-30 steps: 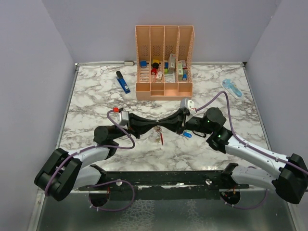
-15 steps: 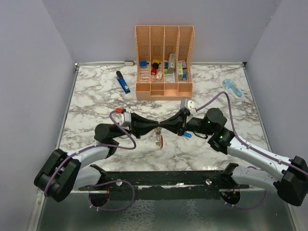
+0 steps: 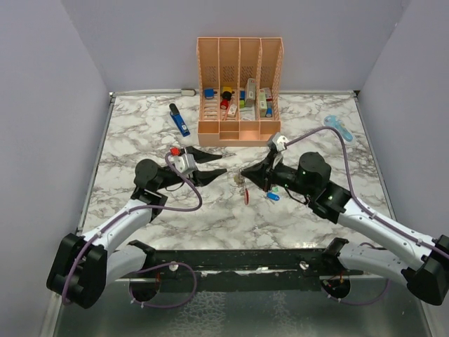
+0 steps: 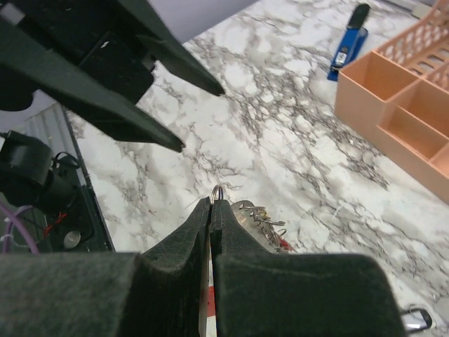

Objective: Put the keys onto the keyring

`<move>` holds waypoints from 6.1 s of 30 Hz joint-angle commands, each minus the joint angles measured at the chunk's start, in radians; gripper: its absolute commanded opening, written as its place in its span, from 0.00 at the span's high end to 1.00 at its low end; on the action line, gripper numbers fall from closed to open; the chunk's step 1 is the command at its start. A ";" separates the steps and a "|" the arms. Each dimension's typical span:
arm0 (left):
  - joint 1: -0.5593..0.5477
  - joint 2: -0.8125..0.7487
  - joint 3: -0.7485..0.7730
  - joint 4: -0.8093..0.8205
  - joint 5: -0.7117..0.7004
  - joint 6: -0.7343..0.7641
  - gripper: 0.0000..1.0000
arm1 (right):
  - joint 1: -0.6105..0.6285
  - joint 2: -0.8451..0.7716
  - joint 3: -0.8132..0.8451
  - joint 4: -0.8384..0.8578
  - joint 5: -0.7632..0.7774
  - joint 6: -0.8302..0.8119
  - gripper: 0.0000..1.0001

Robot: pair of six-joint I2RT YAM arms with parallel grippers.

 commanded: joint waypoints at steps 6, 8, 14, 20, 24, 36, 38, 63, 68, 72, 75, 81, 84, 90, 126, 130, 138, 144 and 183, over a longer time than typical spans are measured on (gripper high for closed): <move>0.011 0.003 0.076 -0.123 0.104 0.052 0.52 | -0.002 0.141 0.285 -0.400 0.259 0.179 0.99; 0.010 0.001 0.094 -0.169 0.107 0.087 0.52 | -0.002 0.190 0.358 -0.503 0.278 0.196 0.99; 0.010 0.004 0.158 -0.302 0.096 0.168 0.51 | -0.002 0.372 0.614 -0.853 0.394 0.331 0.99; 0.007 0.012 0.197 -0.369 0.053 0.200 0.51 | -0.002 0.515 0.802 -0.987 0.400 0.511 0.99; -0.005 0.013 0.247 -0.434 0.060 0.237 0.51 | -0.003 0.621 0.937 -1.090 0.466 0.646 0.99; -0.146 0.011 0.281 -0.671 -0.096 0.387 0.53 | -0.005 0.911 1.307 -1.504 0.608 0.944 0.99; -0.146 0.009 0.277 -0.664 -0.181 0.368 0.55 | -0.011 0.905 1.308 -1.498 0.588 0.979 0.99; -0.258 0.019 0.169 -0.571 -0.171 -0.051 0.67 | -0.085 0.791 1.228 -1.331 0.333 1.277 0.99; -0.289 0.001 0.128 -0.565 -0.311 -0.071 0.66 | -0.085 0.766 1.209 -1.312 0.330 1.293 0.99; -0.291 0.010 0.128 -0.598 -0.397 -0.068 0.64 | -0.085 0.753 1.199 -1.307 0.317 1.297 0.99; -0.292 0.005 0.113 -0.582 -0.459 -0.046 0.63 | -0.085 0.742 1.181 -1.298 0.306 1.295 0.99; -0.292 -0.009 0.103 -0.540 -0.545 0.049 0.62 | -0.085 0.691 1.087 -1.260 0.280 1.312 0.99; -0.292 -0.012 0.100 -0.529 -0.549 0.074 0.62 | -0.085 0.658 1.035 -1.226 0.270 1.325 0.99; -0.292 -0.013 0.097 -0.506 -0.530 0.084 0.62 | -0.085 0.611 0.955 -1.161 0.249 1.350 0.99; -0.292 0.051 0.081 -0.451 -0.367 0.276 1.00 | -0.085 0.439 0.669 -0.845 0.211 1.253 0.99; -0.292 0.050 0.111 -0.488 -0.351 0.264 1.00 | -0.086 0.423 0.621 -0.797 0.233 1.207 0.99; -0.292 0.056 0.160 -0.554 -0.350 0.248 1.00 | -0.085 0.399 0.566 -0.744 0.269 1.157 0.99; -0.292 0.068 0.141 -0.569 -0.379 0.282 1.00 | -0.085 0.375 0.552 -0.708 0.261 1.156 0.99; -0.292 0.026 0.186 -0.551 -0.356 0.348 0.66 | -0.085 0.376 0.516 -0.696 0.212 1.080 0.99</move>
